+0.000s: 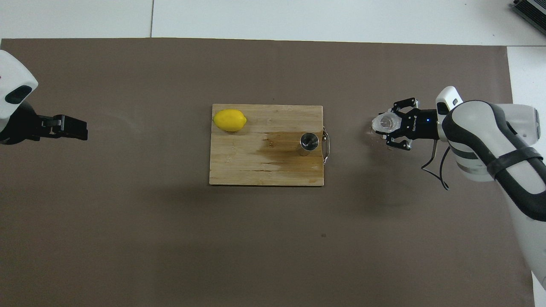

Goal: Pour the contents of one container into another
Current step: 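Lift the white cup with the right gripper over the silver cup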

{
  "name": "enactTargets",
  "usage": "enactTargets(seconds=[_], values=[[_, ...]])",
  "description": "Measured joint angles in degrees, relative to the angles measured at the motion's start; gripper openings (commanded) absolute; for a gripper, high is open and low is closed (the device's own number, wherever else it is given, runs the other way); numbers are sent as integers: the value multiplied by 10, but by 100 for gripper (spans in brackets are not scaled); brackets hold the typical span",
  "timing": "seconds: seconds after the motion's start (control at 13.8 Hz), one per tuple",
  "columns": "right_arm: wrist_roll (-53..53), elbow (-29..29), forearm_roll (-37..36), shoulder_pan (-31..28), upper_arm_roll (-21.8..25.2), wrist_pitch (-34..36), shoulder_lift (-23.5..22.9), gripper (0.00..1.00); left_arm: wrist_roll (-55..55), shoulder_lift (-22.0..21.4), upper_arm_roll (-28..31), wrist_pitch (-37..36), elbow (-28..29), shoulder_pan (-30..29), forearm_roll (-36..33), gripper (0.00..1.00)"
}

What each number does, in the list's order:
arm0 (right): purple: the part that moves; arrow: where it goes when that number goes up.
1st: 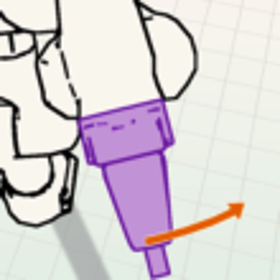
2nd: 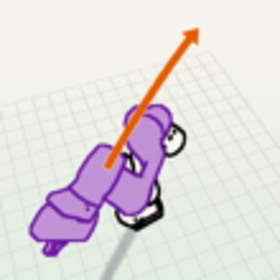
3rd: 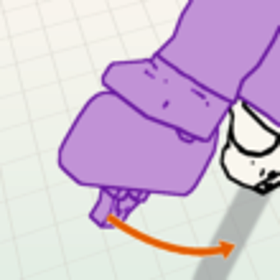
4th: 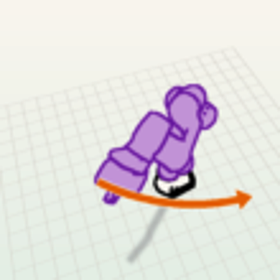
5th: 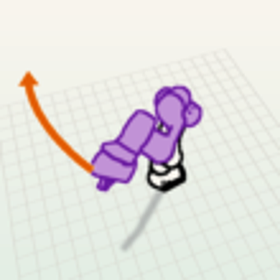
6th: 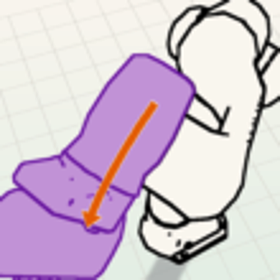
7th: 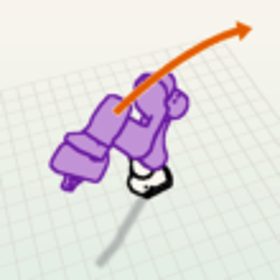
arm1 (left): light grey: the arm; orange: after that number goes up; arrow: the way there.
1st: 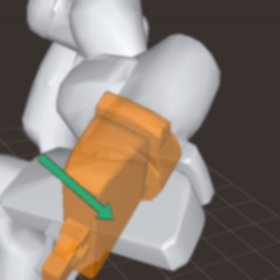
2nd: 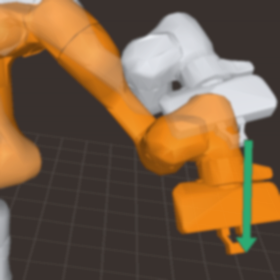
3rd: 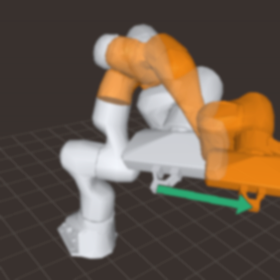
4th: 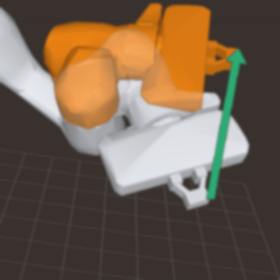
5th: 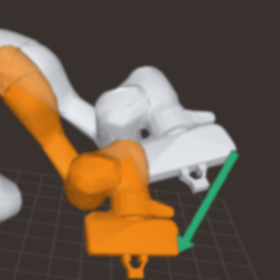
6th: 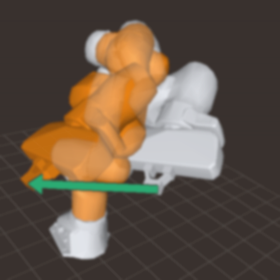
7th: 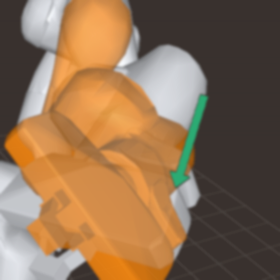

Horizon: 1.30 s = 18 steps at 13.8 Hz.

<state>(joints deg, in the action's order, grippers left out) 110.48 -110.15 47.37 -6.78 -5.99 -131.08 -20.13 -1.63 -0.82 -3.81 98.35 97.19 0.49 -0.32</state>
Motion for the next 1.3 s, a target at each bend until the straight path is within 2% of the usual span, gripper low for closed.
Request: enactTargets(seconds=[0.14,0.36,0.65,1.3], values=[[-131,7,-71,29,-1,22,39,38,0,0,0,0,0,0,0,100],[-263,14,-128,74,-2,43,72,38,0,0,0,0,0,0,0,100],[-383,22,-254,122,-2,43,78,38,0,0,0,0,0,0,0,100],[-563,52,-477,206,-2,43,78,37,0,0,0,0,0,0,0,100]])
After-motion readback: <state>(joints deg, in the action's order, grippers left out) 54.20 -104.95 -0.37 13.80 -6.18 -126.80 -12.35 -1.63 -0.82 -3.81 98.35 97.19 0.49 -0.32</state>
